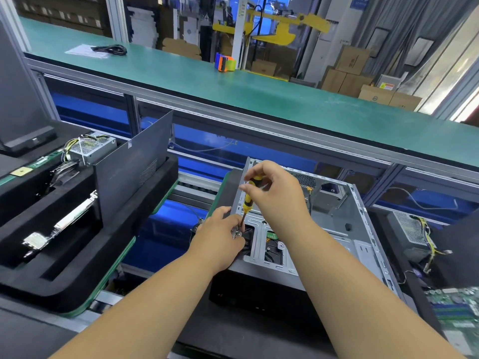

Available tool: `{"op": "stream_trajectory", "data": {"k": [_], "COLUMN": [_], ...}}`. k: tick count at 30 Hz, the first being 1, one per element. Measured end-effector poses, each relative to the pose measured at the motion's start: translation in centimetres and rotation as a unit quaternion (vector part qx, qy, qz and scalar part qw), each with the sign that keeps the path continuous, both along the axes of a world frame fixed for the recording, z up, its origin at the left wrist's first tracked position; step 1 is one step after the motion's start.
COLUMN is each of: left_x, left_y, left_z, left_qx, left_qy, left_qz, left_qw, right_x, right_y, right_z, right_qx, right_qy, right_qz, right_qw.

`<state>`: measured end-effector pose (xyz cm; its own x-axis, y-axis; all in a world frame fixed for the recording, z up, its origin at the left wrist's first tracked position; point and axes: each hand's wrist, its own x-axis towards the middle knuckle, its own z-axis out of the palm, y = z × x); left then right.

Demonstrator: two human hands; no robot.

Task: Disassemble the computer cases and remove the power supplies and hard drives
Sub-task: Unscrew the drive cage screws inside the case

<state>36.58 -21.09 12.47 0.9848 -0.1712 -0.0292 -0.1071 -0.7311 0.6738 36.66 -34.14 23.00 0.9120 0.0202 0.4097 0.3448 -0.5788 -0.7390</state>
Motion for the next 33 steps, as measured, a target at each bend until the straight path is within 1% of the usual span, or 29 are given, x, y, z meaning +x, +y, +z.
{"op": "stream_trajectory", "data": {"k": [2, 4, 7, 11, 14, 19, 22, 26, 30, 33], "left_x": [0.0, 0.0, 0.1, 0.1, 0.0, 0.0, -0.1, 0.0, 0.0, 0.0], "left_y": [0.0, -0.1, -0.1, -0.1, -0.1, -0.1, -0.1, -0.1, -0.1, -0.1], "left_z": [-0.1, -0.3, -0.3, -0.4, -0.3, -0.1, -0.1, -0.1, 0.0, 0.0], "left_qx": [0.000, 0.000, 0.000, -0.001, -0.001, 0.006, 0.002, 0.003, 0.004, 0.003], "left_qy": [-0.002, -0.005, -0.008, -0.004, -0.005, 0.001, 0.000, 0.001, 0.000, -0.003], "left_qz": [-0.002, -0.001, 0.001, 0.002, 0.003, 0.002, 0.004, 0.001, 0.002, 0.000], "left_qw": [1.000, 1.000, 1.000, 1.000, 1.000, 1.000, 1.000, 1.000, 1.000, 1.000], "right_x": [0.2, 0.2, 0.1, 0.0, -0.1, -0.2, 0.0, 0.3, 0.2, 0.0], "right_y": [-0.1, -0.2, -0.3, -0.4, -0.3, 0.0, 0.1, 0.0, -0.1, -0.1], "right_z": [-0.1, -0.2, -0.3, -0.6, -1.1, -1.0, -0.8, -0.5, -0.4, -0.4], "right_qx": [0.008, -0.005, -0.029, -0.028, -0.014, 0.020, 0.033, 0.021, 0.035, 0.047], "right_qy": [0.012, 0.022, 0.024, 0.021, 0.004, -0.076, -0.063, -0.040, -0.001, 0.017], "right_qz": [-0.007, -0.006, -0.013, -0.006, 0.009, 0.002, -0.011, -0.024, -0.002, 0.033], "right_qw": [1.000, 1.000, 0.999, 0.999, 1.000, 0.997, 0.997, 0.999, 0.999, 0.998]}}
